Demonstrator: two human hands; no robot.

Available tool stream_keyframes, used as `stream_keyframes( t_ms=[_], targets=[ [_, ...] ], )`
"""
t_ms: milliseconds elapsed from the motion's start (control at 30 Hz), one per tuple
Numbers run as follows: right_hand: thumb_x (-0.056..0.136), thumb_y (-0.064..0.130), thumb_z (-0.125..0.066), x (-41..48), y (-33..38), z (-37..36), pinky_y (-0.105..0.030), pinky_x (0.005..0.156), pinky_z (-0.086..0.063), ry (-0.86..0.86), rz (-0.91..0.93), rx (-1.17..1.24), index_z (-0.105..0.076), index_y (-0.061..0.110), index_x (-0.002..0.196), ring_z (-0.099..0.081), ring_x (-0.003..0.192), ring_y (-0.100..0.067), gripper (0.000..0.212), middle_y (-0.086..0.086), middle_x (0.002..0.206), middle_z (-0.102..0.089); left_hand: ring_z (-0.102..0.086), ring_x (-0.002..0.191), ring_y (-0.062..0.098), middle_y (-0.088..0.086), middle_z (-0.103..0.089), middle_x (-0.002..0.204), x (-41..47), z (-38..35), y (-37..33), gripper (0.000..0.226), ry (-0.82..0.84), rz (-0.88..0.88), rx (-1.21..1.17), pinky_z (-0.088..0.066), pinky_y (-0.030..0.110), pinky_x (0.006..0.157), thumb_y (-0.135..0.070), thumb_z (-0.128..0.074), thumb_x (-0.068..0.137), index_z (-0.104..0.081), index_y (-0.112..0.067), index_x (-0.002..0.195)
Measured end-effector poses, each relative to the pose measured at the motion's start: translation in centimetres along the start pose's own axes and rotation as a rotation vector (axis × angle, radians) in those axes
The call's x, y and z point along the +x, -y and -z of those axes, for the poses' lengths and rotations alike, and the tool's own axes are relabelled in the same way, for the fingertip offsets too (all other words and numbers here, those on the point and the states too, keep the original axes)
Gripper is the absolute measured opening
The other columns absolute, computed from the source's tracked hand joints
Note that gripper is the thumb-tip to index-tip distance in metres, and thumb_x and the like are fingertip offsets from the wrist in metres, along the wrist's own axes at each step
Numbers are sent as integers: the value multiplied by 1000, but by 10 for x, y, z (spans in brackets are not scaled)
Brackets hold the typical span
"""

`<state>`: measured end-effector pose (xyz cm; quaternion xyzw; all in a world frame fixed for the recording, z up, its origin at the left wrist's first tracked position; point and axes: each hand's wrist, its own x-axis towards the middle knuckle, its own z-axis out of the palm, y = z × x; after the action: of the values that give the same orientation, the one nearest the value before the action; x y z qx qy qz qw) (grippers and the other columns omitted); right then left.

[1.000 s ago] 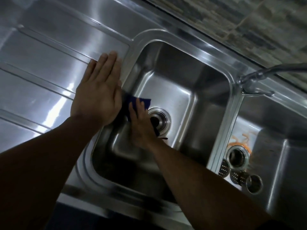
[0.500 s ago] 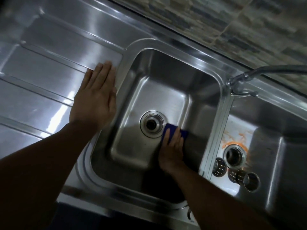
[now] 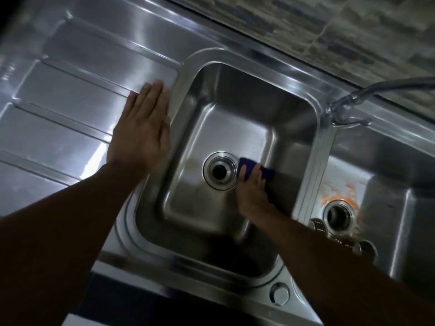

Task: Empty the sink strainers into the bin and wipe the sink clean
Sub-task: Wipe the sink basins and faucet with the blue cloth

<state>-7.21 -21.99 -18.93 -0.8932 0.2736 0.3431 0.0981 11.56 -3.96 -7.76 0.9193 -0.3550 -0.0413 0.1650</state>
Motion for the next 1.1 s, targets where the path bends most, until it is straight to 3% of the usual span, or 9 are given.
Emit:
stream_keyframes(
  t_ms=[67,233,400,500,667,833,900,1000,1100],
  targets=[
    [104,2,-28,-25,7,-12,-52,122,-16,120,26,-93,-7,7,159,-6,152,-47,59,-34,162,3,-15,156,27,14,-21,166,-2,1,-2,57,9,3,-2,-10,44,128,-26,-27,104,-28,-6,157],
    [97,9,-53,-75,20,-10,-55,117,-31,383,269,-262,-47,6,145,-34,145,-39,49,-17,155,-38,-13,156,31,18,-18,166,-9,5,-10,51,37,39,-41,-8,46,128,-15,-35,108,-27,-2,156],
    [96,19,-58,-92,11,24,-35,100,-44,546,294,-237,-50,4,141,-48,135,-32,48,-16,152,-44,-10,156,32,18,-18,166,-48,9,-36,54,111,159,-231,0,43,128,-5,-41,103,-29,-2,155],
    [99,20,-54,-112,-2,49,-34,93,-42,589,334,-264,-44,0,145,-47,134,-34,51,-17,152,-43,-17,154,36,20,-25,163,-90,3,-75,57,155,144,-302,-13,50,127,-14,-39,96,-38,0,151],
    [84,12,-64,-179,-28,53,-33,85,-50,115,422,-43,-68,19,122,-65,106,-31,38,-10,119,-68,-35,148,34,20,-43,154,-141,-14,-118,56,276,126,-291,-14,40,128,-21,-36,92,-52,-3,142],
    [69,9,-84,-252,-71,-8,-46,104,-51,-494,271,182,-57,14,141,-58,129,-37,78,-17,146,-54,-45,143,28,11,-54,148,-187,-29,-145,63,385,6,-77,-29,46,123,-37,-21,96,-57,-11,141],
    [71,15,-84,-266,-81,-33,-50,109,-46,-534,220,217,-46,13,149,-42,142,-38,87,-18,157,-39,-44,144,22,5,-54,149,-191,-28,-151,66,426,-27,-24,-28,44,125,-42,-19,94,-55,-16,143],
    [101,35,-47,-247,-80,-42,-48,124,-22,-542,240,323,-19,13,160,-4,156,-33,69,-16,168,-8,-53,137,19,2,-64,139,-191,-24,-156,58,434,-100,-3,-31,40,122,-42,-26,97,-63,-18,135],
    [107,32,-32,-202,-75,-16,-51,123,-25,-598,187,405,-21,8,158,-1,155,-36,57,-22,166,-7,-58,131,19,3,-68,132,-191,-21,-159,50,440,-158,-43,-35,36,119,-38,-34,98,-68,-17,129]
  ],
)
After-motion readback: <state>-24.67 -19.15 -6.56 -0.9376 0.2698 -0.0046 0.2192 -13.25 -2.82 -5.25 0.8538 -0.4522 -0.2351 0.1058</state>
